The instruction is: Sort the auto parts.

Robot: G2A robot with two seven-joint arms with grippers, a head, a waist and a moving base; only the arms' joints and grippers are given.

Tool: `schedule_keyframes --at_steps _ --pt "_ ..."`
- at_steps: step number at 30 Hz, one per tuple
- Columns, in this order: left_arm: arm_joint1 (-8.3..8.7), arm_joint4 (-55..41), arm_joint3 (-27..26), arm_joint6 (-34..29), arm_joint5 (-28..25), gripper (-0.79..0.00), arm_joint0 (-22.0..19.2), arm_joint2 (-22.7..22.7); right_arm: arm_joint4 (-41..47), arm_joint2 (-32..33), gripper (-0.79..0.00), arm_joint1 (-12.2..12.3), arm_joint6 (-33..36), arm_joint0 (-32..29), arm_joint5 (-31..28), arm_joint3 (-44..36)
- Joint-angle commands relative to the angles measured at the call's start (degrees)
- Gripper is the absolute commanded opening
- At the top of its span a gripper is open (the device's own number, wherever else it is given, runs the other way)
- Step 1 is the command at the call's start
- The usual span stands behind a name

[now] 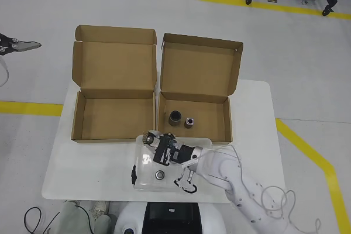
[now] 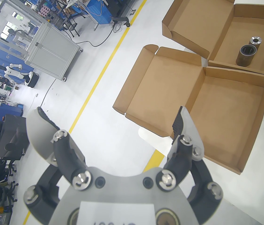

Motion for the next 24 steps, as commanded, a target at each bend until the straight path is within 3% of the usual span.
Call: schedule_keyframes --at_steps 1,14,24 --pt "0.0 0.0 0.0 0.0 0.0 0.0 0.0 0.0 0.8 0.2 -0.785 -0.1 -0.5 0.8 -0.3 0.0" --pt "0.0 0.0 0.0 0.0 0.0 0.0 0.0 0.0 9.3 -0.5 -0.785 -1.8 -6.0 12.0 -5.0 7.2" --pt "0.0 0.0 0.0 0.0 0.0 0.0 0.0 0.0 11.0 -1.0 -0.785 -3.1 -11.3 17.0 -3.7 9.4"
